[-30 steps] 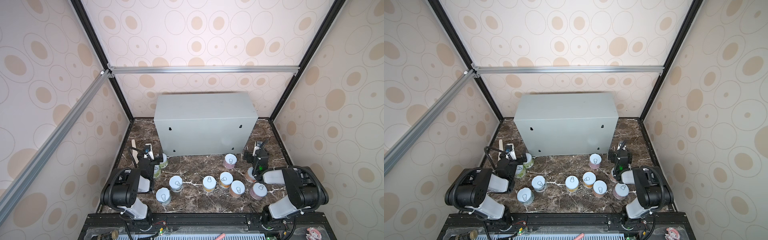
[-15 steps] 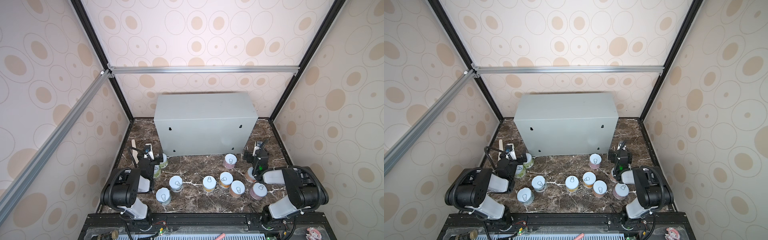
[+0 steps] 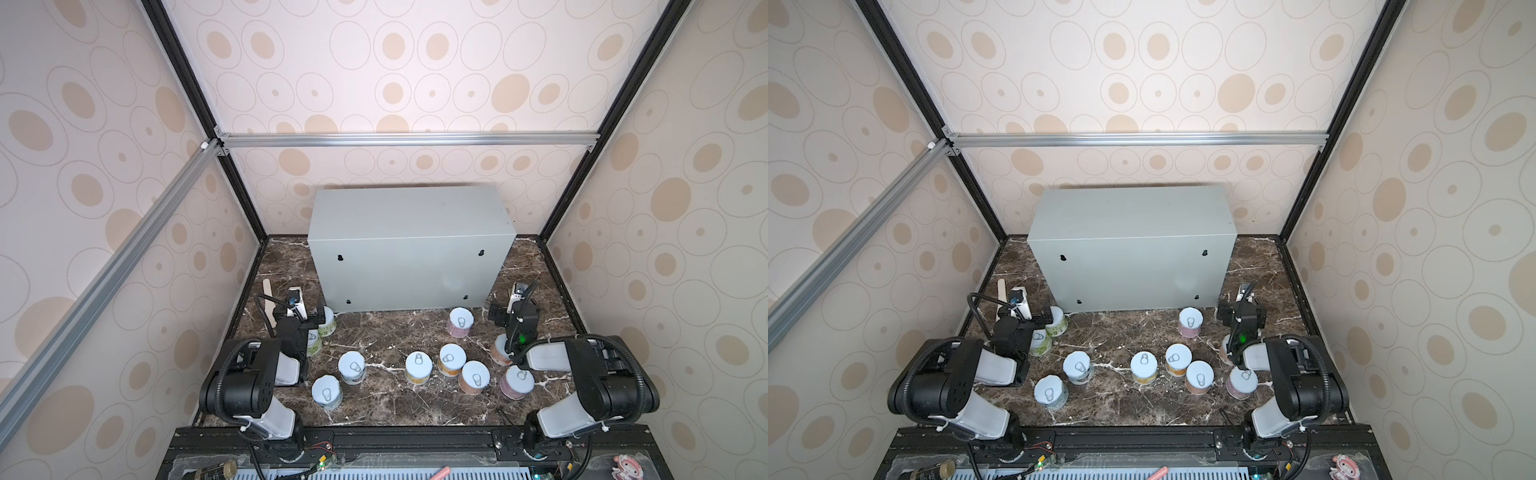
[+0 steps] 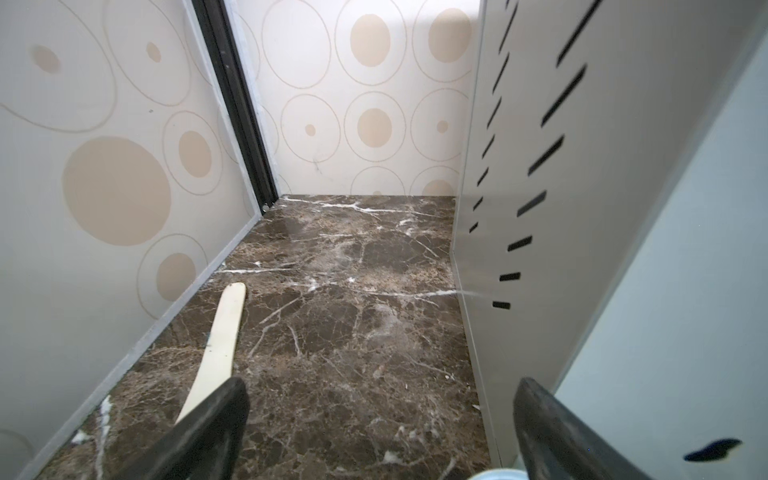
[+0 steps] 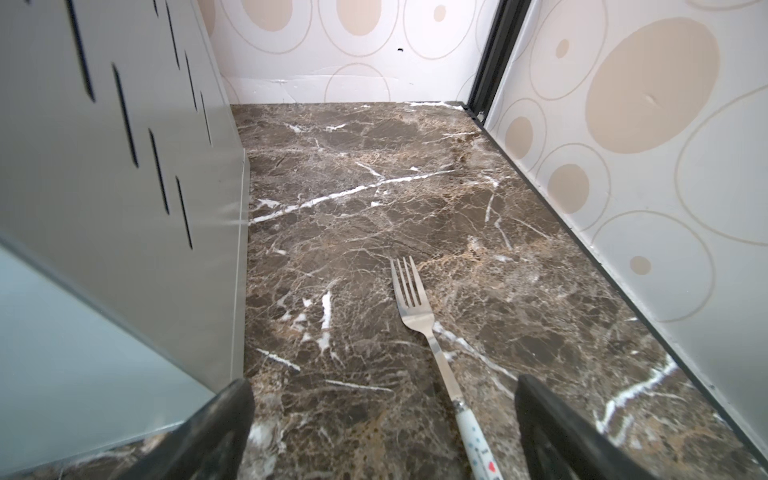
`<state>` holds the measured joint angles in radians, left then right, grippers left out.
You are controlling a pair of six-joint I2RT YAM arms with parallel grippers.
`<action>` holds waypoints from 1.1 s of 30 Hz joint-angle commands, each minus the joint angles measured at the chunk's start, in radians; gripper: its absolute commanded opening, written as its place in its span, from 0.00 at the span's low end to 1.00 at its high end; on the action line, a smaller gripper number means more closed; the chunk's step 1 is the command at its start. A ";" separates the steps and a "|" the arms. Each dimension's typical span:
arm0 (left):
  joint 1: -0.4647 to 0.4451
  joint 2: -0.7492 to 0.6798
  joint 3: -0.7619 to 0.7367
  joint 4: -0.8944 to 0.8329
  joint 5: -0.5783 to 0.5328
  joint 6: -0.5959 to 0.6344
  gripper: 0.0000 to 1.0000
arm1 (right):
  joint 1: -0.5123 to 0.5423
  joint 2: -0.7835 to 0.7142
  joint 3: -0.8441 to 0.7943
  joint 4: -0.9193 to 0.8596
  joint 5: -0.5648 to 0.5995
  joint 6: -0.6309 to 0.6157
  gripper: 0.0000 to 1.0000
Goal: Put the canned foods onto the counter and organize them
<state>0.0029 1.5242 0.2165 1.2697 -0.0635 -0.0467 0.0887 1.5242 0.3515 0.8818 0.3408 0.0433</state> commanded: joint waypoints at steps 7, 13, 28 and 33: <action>0.002 -0.310 0.205 -0.503 -0.047 -0.004 0.99 | 0.023 -0.112 -0.066 0.109 0.040 -0.043 0.99; 0.000 -0.488 0.351 -0.779 0.019 -0.139 0.99 | 0.024 -0.462 0.211 -0.712 0.006 0.028 0.99; -0.352 -0.821 0.398 -1.231 -0.086 -0.300 0.99 | 0.180 -0.986 0.423 -1.566 -0.150 0.287 0.99; -0.594 -0.849 0.337 -1.271 -0.264 -0.392 0.99 | 0.325 -1.036 0.441 -1.707 -0.143 0.337 0.97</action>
<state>-0.4919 0.6815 0.5774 0.0692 -0.1944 -0.3592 0.3641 0.5037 0.7834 -0.6559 0.2050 0.3267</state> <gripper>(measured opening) 0.991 0.968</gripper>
